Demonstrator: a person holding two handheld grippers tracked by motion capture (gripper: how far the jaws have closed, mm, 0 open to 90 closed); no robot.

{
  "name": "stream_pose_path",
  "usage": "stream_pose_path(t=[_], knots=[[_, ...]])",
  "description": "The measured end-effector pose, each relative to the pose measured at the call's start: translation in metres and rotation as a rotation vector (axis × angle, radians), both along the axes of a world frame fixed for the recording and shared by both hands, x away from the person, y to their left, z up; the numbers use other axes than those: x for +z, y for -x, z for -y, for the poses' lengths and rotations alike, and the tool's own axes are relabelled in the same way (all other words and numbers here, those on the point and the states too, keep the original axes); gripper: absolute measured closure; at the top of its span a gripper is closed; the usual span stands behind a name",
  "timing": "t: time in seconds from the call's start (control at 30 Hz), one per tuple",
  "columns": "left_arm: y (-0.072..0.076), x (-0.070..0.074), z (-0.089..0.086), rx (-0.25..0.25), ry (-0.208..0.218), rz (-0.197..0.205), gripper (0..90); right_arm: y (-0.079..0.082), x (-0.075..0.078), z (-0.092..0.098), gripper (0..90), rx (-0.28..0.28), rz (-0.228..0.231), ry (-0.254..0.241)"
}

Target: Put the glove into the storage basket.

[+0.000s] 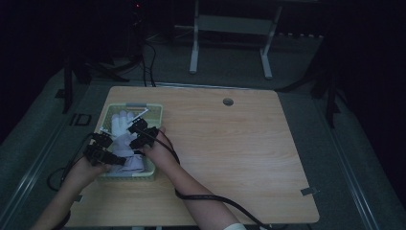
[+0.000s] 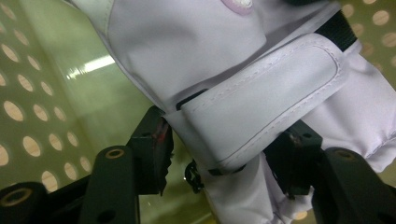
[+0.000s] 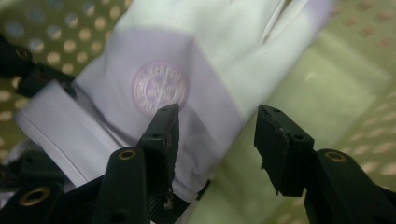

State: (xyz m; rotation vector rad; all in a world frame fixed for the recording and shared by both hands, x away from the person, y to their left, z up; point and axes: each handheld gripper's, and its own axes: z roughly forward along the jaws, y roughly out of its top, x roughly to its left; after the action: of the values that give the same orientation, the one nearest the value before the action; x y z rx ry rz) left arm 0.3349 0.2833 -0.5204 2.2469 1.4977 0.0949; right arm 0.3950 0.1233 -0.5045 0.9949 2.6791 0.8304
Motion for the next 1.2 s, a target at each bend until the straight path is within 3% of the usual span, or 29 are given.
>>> stream_pose_path(t=[0.13,0.23,0.3,0.33,0.43,0.5,0.63,0.77,0.83,1.0,1.2], knots=[[0.003,0.003,0.004,0.009,-0.015,0.035,38.8,-0.001,0.013,0.011,45.4,-0.007,0.013,-0.054],[0.007,0.007,0.003,-0.02,0.006,0.062,23.6,-0.001,0.019,0.02,41.2,0.004,0.015,-0.078],[0.011,0.01,0.003,-0.014,0.009,0.118,17.1,0.0,0.022,0.026,40.0,0.018,0.02,-0.097],[0.016,0.012,0.003,0.007,0.024,0.185,15.1,0.0,0.022,0.028,39.9,0.023,0.02,-0.097],[0.023,0.021,0.001,0.026,0.079,0.261,11.1,-0.002,0.024,0.041,36.8,0.04,0.013,-0.102],[0.025,0.025,0.001,0.025,0.095,0.268,0.7,-0.005,0.025,0.05,30.5,0.038,-0.009,-0.112],[0.028,0.029,0.008,0.038,0.125,0.312,0.7,-0.005,0.031,0.068,18.1,0.07,-0.019,-0.179],[0.029,0.031,0.021,0.007,0.16,0.334,0.7,-0.002,0.039,0.085,16.5,0.103,0.016,-0.225],[0.029,0.031,0.028,-0.001,0.206,0.341,0.7,-0.001,0.041,0.092,16.1,0.102,0.026,-0.245],[0.029,0.034,0.046,-0.018,0.287,0.36,0.8,0.0,0.042,0.111,15.7,0.111,0.037,-0.241],[0.032,0.037,0.07,-0.053,0.312,0.376,0.8,0.001,0.037,0.135,15.7,0.101,0.044,-0.231]])
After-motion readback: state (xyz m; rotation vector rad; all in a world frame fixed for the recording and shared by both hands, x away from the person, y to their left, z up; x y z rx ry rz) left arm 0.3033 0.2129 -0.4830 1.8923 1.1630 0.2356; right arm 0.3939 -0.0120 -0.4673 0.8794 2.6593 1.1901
